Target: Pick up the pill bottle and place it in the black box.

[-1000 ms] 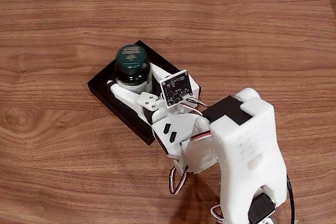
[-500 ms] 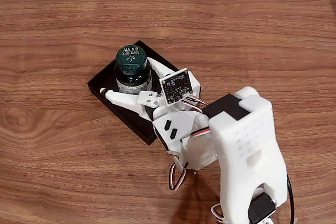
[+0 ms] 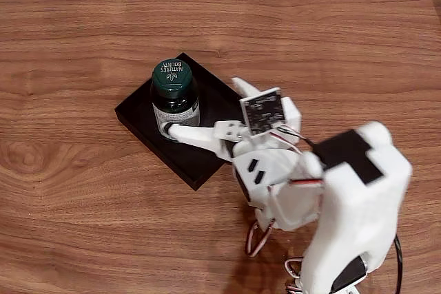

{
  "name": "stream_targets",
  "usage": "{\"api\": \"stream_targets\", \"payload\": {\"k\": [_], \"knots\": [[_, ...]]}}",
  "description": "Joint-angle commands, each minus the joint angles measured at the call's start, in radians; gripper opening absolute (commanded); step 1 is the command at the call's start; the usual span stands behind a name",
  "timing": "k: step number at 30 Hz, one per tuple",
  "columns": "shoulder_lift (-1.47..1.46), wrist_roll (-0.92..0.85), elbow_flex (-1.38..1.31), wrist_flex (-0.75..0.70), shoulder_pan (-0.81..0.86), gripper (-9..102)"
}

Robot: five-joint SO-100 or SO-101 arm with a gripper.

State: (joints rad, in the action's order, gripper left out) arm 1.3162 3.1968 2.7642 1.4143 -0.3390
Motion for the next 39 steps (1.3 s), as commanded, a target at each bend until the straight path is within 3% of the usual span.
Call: {"api": "stream_targets", "payload": {"k": [1, 5, 12, 19, 26, 32, 39], "knots": [[0.224, 0.023, 0.094, -0.051, 0.057, 51], [0.411, 0.037, 0.167, -0.193, 0.118, 51], [0.808, 0.064, 0.238, -0.626, 0.229, 47], [1.258, 0.103, 0.250, -1.223, 0.359, 36], [1.746, 0.107, 0.264, -1.853, 0.436, 13], [1.894, 0.117, 0.264, -2.077, 0.440, 6], [2.022, 0.123, 0.265, -2.203, 0.451, 5]]}}
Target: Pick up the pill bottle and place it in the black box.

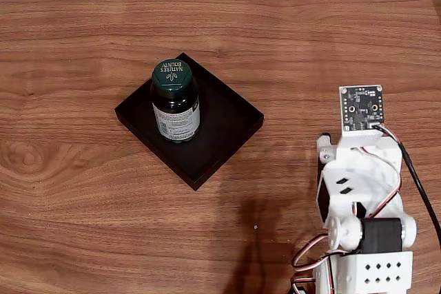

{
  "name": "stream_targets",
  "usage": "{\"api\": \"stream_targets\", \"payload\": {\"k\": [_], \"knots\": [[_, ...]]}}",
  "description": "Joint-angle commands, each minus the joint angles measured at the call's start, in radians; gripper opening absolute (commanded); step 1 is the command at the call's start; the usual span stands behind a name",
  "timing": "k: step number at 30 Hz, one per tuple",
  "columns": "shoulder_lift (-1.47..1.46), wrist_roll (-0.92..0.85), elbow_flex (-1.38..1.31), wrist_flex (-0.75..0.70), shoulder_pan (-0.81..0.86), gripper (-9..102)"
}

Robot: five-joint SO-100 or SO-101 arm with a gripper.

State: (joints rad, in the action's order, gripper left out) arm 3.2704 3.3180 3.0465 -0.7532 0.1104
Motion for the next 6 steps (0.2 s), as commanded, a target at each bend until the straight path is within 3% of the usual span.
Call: {"api": "stream_targets", "payload": {"k": [1, 6], "knots": [[0.067, -0.002, -0.017, -0.028, 0.000, 5], [0.067, 0.005, -0.017, -0.025, -0.008, 5]]}}
